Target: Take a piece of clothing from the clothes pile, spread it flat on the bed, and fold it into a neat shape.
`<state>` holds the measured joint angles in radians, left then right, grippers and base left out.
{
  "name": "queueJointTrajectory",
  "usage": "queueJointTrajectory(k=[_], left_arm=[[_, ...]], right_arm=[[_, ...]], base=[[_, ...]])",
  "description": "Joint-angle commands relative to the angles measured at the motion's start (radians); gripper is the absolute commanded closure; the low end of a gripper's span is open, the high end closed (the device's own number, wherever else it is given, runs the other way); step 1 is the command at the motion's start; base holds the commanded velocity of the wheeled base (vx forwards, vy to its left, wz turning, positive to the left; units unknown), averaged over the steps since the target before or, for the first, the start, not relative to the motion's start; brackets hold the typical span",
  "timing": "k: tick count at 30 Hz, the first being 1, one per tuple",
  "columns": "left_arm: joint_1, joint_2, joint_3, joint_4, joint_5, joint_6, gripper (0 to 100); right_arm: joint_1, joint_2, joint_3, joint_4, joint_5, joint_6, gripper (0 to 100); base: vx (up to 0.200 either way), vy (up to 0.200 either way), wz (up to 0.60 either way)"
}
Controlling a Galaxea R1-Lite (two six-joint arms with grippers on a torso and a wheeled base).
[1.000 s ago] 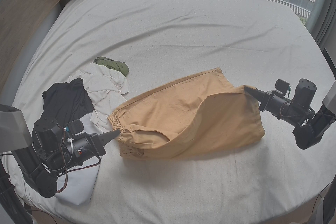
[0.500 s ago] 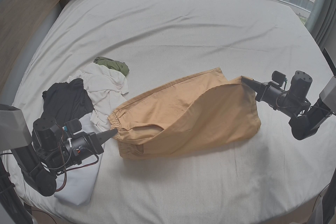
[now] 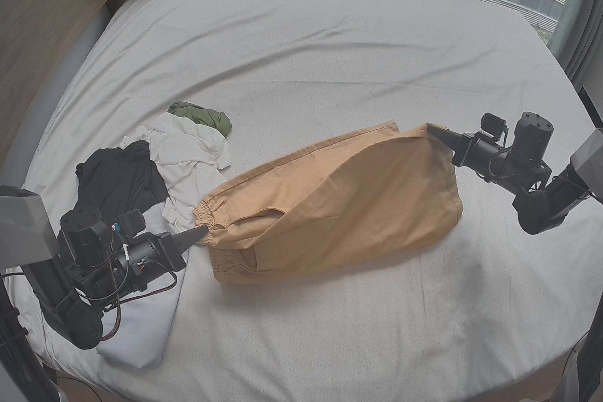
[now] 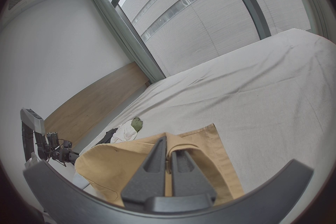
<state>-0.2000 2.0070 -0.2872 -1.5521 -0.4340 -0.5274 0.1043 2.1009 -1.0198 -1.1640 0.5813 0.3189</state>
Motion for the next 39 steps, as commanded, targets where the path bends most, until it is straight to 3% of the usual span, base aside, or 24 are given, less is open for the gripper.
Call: queueJointTrajectory(k=[1,23,39], left_arm=[[0.001,0.006,-0.007,0.000,0.001,-0.009,100],[0.051,0.035,-0.046,0.000,0.005,-0.028,100],[0.070,0.065,-0.059,0.001,0.005,-0.026,100]], right_arm=[[0.008,0.002,-0.042,0.026,0.000,0.000,100],[0.017,0.139,-0.318,0.227,-0.004,-0.003,100],[0.017,0.197,-0.410,0.253,-0.024,-0.009,100]], base=[[0.000,0.000,0.00],[0.000,0.000,0.00],[0.000,0.000,0.00]])
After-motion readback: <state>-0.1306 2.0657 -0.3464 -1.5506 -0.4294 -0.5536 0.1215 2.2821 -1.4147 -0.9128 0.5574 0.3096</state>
